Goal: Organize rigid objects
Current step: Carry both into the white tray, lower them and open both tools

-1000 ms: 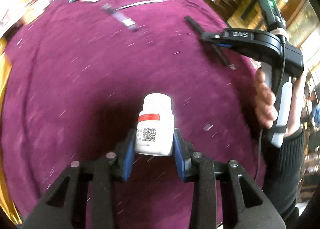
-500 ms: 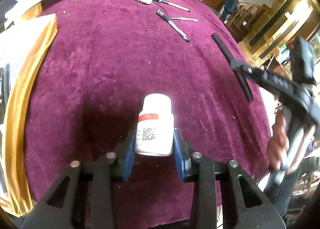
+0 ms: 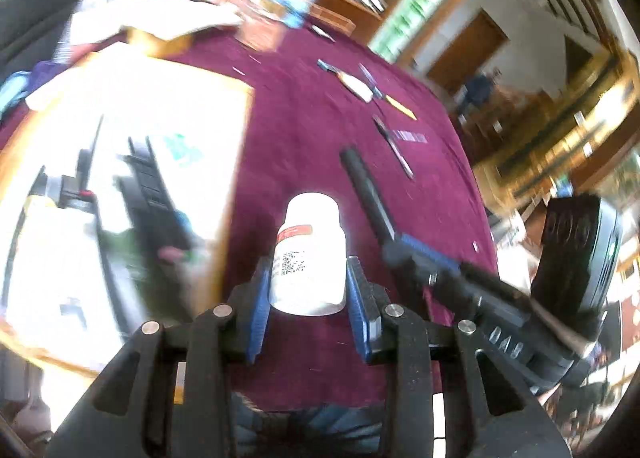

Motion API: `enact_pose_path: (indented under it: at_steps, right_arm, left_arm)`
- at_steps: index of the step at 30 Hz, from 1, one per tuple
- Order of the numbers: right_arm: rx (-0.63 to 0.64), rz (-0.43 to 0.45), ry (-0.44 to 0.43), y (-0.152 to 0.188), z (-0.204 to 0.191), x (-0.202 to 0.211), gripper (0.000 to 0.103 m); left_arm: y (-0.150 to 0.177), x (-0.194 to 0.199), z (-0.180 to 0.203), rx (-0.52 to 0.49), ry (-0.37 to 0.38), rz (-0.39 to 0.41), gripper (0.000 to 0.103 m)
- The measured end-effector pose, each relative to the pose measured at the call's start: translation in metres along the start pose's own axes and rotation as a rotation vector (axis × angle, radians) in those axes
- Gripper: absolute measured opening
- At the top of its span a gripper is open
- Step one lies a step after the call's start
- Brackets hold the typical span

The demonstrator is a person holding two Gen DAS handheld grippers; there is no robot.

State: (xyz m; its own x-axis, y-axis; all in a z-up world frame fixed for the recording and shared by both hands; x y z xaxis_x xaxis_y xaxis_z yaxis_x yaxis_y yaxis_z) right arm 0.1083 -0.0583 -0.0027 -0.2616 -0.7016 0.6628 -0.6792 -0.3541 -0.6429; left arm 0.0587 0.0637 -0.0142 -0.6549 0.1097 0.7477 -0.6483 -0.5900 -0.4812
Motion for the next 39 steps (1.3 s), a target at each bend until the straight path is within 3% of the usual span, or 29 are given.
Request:
enact_pose_path:
  at_steps: [6, 18, 34, 39]
  right_arm:
    - [0.092, -0.046, -0.067, -0.011, -0.065, -0.048, 0.013]
    - [0.139, -0.149, -0.017, -0.024, -0.1, -0.129, 0.013]
    - [0.205, -0.2, 0.07, -0.037, -0.101, -0.179, 0.013]
    - [0.204, -0.215, 0.041, -0.039, -0.101, -0.184, 0.014]
  left_arm:
    - [-0.037, 0.042, -0.075, 0.099, -0.082, 0.111, 0.033]
    - [-0.081, 0.007, -0.174, 0.195, -0.182, 0.079, 0.033]
    - [-0.078, -0.029, -0.201, 0.203, -0.287, -0.011, 0.033]
    - [-0.076, -0.031, -0.203, 0.204, -0.296, -0.029, 0.033]
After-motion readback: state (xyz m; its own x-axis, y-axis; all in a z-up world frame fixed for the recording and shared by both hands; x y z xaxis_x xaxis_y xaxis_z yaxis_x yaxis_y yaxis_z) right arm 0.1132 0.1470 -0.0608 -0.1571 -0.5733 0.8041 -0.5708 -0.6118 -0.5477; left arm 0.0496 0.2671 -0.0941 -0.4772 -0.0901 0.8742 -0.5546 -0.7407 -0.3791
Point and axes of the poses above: each gripper's, at about its wrist camera, not at the fingertips, and x roughly against the way its jaws point, z to its right, y to its underside, the point moved 8 cm from there along -x, roughly the way its jaws point, and after that the axes turned 3 degrees about x, right-handed, at the moved point
